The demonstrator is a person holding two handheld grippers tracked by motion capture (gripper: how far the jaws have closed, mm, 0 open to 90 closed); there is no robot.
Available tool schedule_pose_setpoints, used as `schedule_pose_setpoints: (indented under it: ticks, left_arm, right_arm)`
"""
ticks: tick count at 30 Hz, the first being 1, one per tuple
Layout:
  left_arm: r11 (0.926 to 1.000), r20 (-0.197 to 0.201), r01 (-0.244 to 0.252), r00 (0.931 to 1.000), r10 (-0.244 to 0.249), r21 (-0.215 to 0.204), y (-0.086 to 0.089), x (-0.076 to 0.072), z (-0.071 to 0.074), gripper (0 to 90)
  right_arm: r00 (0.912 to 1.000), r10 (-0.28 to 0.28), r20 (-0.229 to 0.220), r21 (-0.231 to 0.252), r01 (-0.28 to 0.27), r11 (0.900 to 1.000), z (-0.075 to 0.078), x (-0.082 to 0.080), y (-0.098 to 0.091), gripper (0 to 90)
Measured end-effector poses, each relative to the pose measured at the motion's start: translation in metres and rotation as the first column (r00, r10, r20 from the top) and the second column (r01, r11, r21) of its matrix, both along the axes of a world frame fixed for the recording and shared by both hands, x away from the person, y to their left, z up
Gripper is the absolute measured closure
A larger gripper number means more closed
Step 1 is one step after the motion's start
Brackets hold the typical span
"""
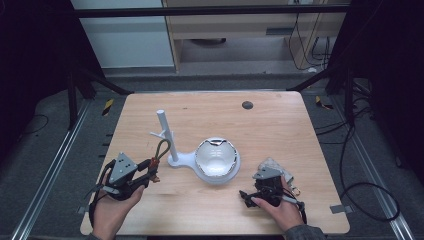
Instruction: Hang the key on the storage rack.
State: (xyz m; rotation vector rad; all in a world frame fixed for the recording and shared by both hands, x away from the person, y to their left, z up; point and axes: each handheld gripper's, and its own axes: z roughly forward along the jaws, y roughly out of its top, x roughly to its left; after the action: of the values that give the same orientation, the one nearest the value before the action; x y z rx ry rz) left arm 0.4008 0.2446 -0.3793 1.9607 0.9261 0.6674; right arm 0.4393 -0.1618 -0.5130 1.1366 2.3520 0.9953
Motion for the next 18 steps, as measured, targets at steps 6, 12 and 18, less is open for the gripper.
schedule_pose_setpoints:
  ticks: [6,12,18]
  left_arm:
    - [0.9999,0.024,-0.006,0.9997,0.007,-0.011,0.000,0.000,0.005,66.3]
    - [0.9996,0.048,-0.011,0.9988,0.013,-0.025,-0.001,-0.002,0.011,66.3]
    - [0.9987,0.057,-0.030,0.9978,0.033,-0.040,0.000,0.001,0.012,66.2]
  right_arm:
    - [1.0000,0.000,0.000,0.000,0.000,1.0000,0.000,0.000,0.000,0.2]
    - [1.0000,0.000,0.000,0.000,0.000,1.0000,0.000,0.000,0.000,0.2]
    - [1.0000,0.000,0.000,0.000,0.000,1.0000,0.000,0.000,0.000,0.2]
